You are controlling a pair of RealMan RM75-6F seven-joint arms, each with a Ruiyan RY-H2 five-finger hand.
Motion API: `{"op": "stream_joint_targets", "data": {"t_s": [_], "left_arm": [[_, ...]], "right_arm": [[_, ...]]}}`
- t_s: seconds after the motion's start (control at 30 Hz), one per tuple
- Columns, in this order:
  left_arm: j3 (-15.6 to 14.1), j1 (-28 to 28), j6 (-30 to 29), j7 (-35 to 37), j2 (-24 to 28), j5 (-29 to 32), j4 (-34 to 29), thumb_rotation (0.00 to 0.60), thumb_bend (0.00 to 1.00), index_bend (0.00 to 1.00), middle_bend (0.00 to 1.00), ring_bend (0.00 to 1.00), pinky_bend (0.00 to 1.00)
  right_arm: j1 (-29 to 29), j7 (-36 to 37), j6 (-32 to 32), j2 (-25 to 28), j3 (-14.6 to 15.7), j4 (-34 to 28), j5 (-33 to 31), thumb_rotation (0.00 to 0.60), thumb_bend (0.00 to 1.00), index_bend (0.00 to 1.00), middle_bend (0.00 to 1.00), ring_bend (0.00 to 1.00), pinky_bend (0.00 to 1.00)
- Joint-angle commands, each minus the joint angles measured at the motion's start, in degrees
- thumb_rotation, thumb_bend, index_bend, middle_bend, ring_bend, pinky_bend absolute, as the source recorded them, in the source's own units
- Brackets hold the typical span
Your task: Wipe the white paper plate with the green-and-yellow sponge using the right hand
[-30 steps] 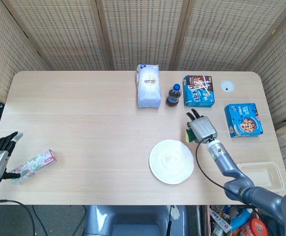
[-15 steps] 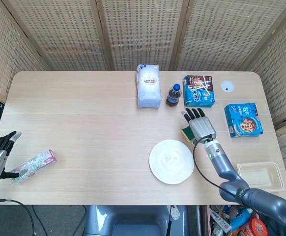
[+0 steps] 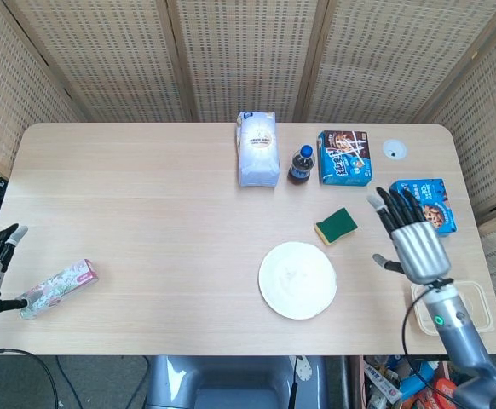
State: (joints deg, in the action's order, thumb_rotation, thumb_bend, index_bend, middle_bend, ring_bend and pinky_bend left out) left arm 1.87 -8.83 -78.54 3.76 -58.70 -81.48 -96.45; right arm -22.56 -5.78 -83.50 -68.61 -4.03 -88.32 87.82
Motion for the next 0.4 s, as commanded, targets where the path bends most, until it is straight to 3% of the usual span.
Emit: {"op": "stream_joint_targets", "data": {"t_s": [0.03,0.2,0.4], "left_arm": [[0.51,1.65,-4.07,-2.18,-1.65,-1.23,0.53,0.600,0.00,0.00,0.00,0.00,0.00],[0.68,3.09,-7.88,-3.18,-2.66,-2.69,0.81,0.600,0.00,0.00,0.00,0.00,0.00],[0.45,4.00,-9.62,-2.05,-2.70,-3.99,1.24,0.600,0.00,0.00,0.00,0.00,0.00]], "right_arm": [[6.79,2.52,-7.81,1.36,3.58,2.07,3.91,0.600,0.00,0.00,0.00,0.00,0.00],[12.22,3.19,-14.81,-0.31,4.86,2.02,4.86,0.600,0.00,0.00,0.00,0.00,0.00],[15.73,5.44,-18.73,-1.34,5.19,2.35,5.43,0.600,0.00,0.00,0.00,0.00,0.00]]}}
